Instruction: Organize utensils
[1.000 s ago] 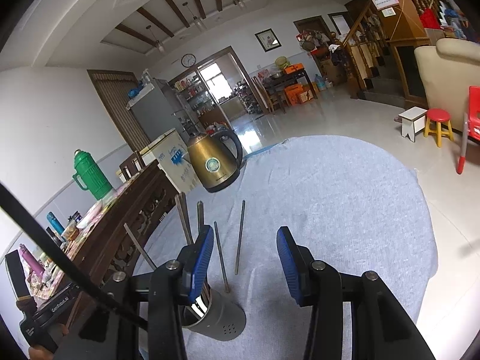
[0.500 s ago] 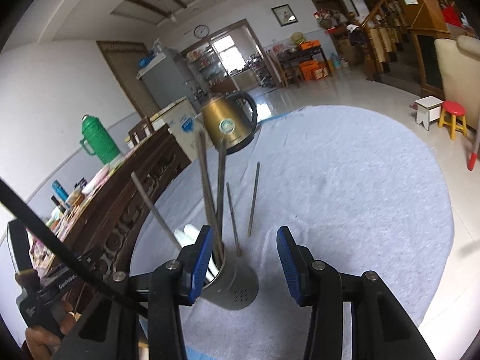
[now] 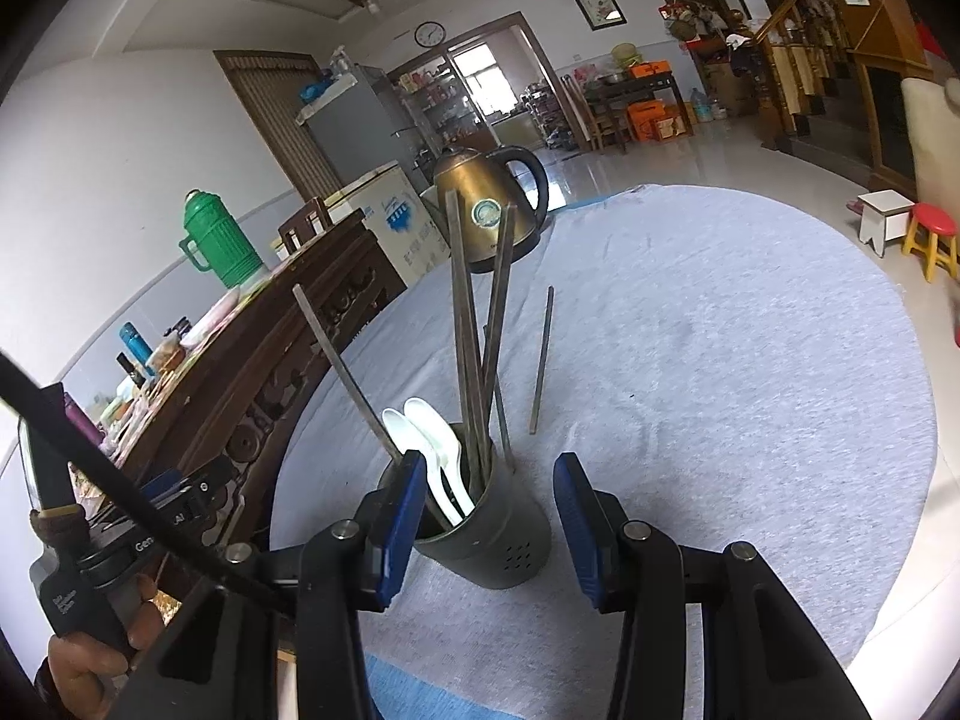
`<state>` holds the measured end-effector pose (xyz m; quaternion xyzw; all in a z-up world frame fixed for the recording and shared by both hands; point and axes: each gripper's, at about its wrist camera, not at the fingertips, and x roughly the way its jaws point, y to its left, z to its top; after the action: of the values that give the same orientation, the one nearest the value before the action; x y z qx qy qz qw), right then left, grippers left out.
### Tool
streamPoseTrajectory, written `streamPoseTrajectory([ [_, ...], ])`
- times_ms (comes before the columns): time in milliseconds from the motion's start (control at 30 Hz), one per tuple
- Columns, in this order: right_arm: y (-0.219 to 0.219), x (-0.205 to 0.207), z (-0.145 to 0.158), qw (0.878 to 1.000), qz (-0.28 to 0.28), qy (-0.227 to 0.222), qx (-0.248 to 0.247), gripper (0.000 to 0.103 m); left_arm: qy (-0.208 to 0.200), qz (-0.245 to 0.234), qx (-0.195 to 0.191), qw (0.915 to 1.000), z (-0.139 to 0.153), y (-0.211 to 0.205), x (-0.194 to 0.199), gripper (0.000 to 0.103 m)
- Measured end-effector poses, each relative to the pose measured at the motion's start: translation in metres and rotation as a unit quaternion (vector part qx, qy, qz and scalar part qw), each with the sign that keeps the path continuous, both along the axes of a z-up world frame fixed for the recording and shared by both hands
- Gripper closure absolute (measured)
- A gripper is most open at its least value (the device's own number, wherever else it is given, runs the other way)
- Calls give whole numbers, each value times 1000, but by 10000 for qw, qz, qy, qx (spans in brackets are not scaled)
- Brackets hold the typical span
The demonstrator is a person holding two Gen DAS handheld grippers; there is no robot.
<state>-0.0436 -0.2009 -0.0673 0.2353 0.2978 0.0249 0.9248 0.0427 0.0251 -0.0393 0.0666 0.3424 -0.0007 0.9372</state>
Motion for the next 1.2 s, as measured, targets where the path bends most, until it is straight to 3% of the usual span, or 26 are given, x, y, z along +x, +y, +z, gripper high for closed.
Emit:
streamPoseTrajectory([
  [700, -19, 1, -9, 9996, -75, 166, 202, 56, 616, 106, 111, 9980, -22, 2, 16, 31],
  [1200, -14, 1, -12, 9994, 39, 285, 212, 56, 571, 33, 163, 9982, -20, -2, 11, 31],
])
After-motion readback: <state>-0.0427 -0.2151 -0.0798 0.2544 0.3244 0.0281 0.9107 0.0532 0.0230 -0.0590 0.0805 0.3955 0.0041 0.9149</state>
